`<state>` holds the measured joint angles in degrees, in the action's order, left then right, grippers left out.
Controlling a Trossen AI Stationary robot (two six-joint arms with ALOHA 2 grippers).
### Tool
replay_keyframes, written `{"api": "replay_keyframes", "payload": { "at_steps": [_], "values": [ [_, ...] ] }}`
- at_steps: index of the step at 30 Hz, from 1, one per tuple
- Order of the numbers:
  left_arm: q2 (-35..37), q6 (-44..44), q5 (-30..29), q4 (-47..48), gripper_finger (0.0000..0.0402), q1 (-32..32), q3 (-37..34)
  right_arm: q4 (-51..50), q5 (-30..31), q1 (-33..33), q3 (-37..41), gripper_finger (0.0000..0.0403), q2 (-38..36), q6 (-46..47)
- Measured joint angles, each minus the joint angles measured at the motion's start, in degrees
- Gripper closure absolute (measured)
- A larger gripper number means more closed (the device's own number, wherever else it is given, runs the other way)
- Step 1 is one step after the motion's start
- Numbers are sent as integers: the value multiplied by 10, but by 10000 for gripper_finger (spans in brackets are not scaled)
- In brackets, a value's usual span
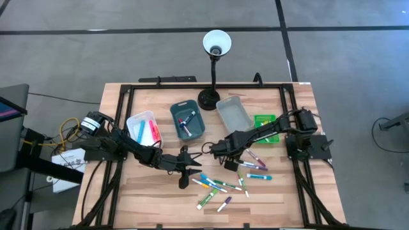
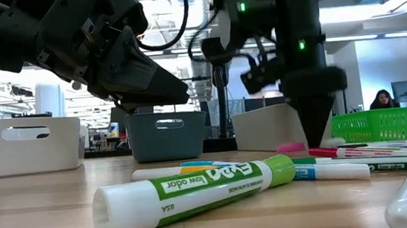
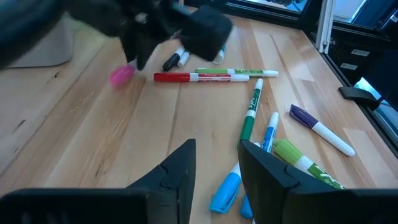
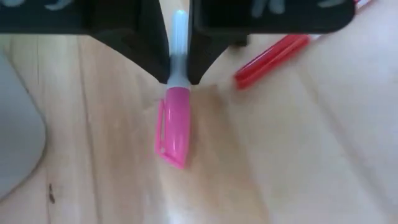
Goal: Pick & Place Markers
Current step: Put the pink highlighter pen into the green bin
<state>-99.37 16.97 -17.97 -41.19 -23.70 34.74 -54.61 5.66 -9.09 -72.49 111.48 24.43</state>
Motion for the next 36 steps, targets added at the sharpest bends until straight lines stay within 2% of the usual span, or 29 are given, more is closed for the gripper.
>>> {"api": "replay_keyframes", "payload": {
  "at_steps": [3,10,15,19,25,31,36],
  "values": [
    [0,0,0,0,284,0,0,-41,16,-11,-34,366,0,-7],
    [0,0,0,0,284,0,0,-256,125,-32,-105,388,-5,8],
    [0,0,0,0,284,0,0,-354,138,-36,-105,377,-36,77],
    [0,0,0,0,284,0,0,-343,143,-48,-73,368,-103,86],
    [0,0,0,0,284,0,0,-319,169,-42,42,388,-248,162],
    [0,0,0,-1,284,0,0,-193,171,11,208,380,-399,201],
    [0,0,0,-3,284,0,0,-52,174,55,310,378,-464,164]
  ]
}}
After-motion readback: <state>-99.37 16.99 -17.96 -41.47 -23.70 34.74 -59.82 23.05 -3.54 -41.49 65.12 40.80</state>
